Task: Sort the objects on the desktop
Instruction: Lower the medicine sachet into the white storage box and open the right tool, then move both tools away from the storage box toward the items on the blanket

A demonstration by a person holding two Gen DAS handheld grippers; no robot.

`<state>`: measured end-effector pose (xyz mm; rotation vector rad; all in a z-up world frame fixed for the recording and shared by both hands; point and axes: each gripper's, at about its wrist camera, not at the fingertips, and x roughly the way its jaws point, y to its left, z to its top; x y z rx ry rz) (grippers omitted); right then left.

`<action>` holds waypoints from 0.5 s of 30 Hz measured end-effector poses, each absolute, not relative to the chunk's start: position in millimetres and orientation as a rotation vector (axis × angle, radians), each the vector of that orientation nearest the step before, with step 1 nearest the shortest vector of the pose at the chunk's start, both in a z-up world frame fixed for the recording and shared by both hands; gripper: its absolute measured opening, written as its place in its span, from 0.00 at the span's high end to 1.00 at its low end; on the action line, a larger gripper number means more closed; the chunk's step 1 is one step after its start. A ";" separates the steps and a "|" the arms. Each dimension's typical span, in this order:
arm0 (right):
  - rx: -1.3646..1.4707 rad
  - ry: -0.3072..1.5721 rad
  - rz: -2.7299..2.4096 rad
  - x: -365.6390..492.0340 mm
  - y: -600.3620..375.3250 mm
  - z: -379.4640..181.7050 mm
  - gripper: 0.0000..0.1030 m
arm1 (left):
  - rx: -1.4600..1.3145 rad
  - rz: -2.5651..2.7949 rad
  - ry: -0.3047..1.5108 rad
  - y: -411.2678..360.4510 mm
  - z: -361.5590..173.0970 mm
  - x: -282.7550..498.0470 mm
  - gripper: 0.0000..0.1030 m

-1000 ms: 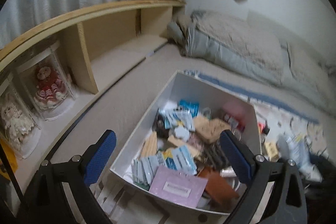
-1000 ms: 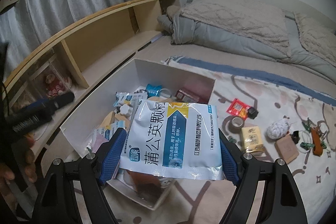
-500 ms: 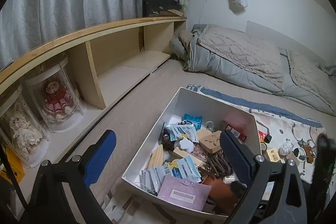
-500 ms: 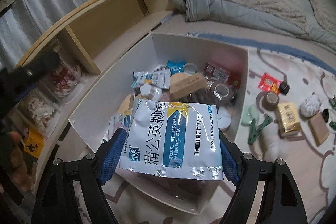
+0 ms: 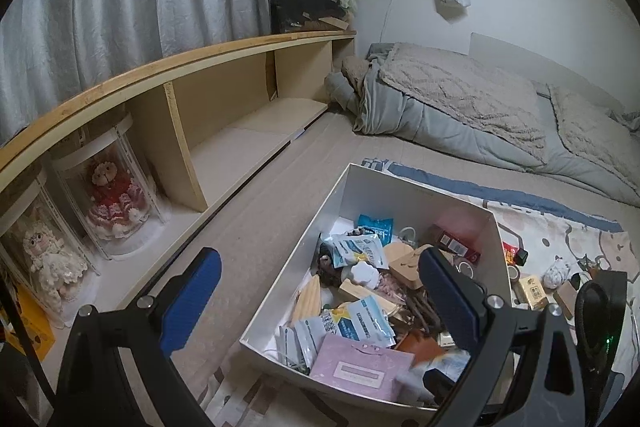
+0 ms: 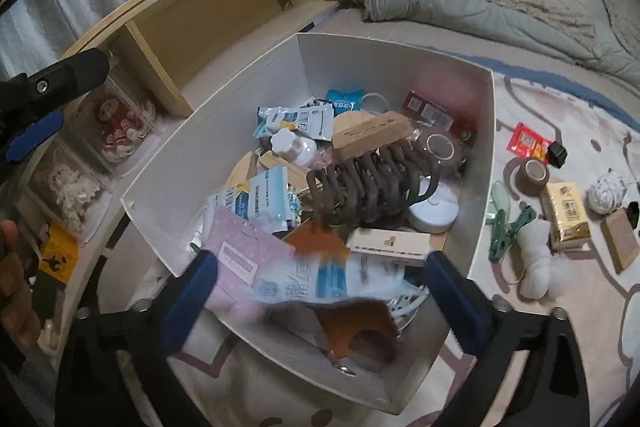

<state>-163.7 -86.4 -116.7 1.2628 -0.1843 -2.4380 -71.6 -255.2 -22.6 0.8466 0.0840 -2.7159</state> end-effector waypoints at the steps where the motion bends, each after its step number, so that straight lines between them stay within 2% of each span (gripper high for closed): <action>1: 1.259 -0.176 -2.440 -163.4 -86.3 -116.2 0.00 | 0.846 -2.715 0.080 -254.9 -22.8 -71.8 0.03; 15: 1.111 -0.103 -2.512 -160.1 -64.9 -92.6 0.00 | 0.838 -2.706 0.054 -252.0 -23.0 -72.5 0.03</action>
